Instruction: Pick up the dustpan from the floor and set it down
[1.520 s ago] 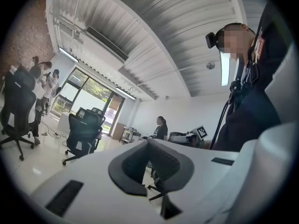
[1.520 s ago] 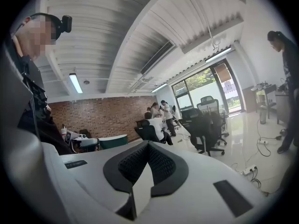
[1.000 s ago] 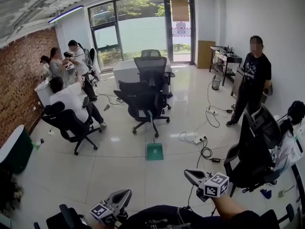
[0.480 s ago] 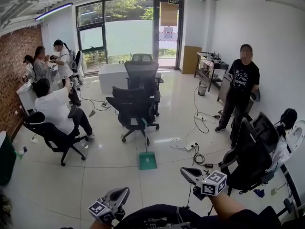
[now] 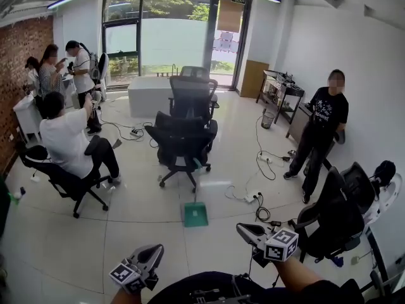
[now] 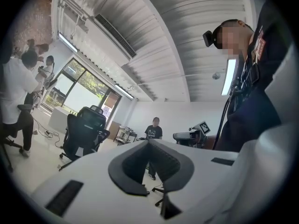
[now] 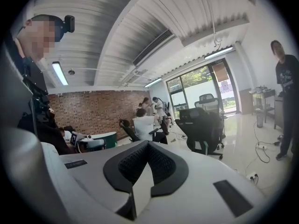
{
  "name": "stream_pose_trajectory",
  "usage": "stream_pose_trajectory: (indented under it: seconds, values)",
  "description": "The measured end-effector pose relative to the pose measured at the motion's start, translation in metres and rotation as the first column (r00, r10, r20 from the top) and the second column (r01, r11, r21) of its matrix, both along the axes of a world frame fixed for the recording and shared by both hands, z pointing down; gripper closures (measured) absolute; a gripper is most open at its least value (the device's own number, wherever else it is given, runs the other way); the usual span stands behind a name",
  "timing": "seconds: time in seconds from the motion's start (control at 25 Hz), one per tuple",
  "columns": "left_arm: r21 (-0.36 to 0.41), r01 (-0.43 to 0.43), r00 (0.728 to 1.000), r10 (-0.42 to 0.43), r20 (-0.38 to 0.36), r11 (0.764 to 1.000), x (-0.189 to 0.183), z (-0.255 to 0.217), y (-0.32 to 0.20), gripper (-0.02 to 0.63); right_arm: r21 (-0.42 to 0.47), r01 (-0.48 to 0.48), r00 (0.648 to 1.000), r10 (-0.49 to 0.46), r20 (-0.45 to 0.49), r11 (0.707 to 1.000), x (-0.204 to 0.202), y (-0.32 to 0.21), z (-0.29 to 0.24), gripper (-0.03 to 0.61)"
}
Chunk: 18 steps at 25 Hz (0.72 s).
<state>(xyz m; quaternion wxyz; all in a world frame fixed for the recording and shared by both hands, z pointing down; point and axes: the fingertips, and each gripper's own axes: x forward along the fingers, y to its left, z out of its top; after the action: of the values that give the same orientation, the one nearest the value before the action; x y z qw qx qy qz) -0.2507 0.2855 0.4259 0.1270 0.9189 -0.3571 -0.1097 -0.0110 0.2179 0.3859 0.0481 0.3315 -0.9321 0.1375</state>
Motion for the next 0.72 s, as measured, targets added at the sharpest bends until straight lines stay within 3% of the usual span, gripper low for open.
stream_pose_trajectory:
  seconds: [0.16, 0.4, 0.56, 0.72]
  values:
    - [-0.036, 0.029, 1.0, -0.029, 0.009, 0.999, -0.01, 0.018, -0.05, 0.6, -0.021, 0.027, 0.999, -0.027, 0.018, 0.999, -0.013, -0.065, 0.017, 0.56]
    - [-0.053, 0.141, 0.988, -0.138, 0.065, 0.989, 0.03, 0.033, -0.159, 0.6, -0.032, 0.139, 0.988, -0.137, 0.074, 0.99, 0.018, -0.198, 0.049, 0.56]
    - [-0.047, 0.212, 0.977, -0.21, 0.041, 0.976, 0.096, 0.019, -0.256, 0.6, -0.016, 0.225, 0.972, -0.224, 0.07, 0.974, 0.067, -0.311, 0.043, 0.56]
    - [-0.059, 0.235, 0.971, -0.231, 0.066, 0.97, 0.169, 0.014, -0.358, 0.6, 0.002, 0.284, 0.957, -0.283, 0.069, 0.959, 0.124, -0.423, 0.043, 0.56]
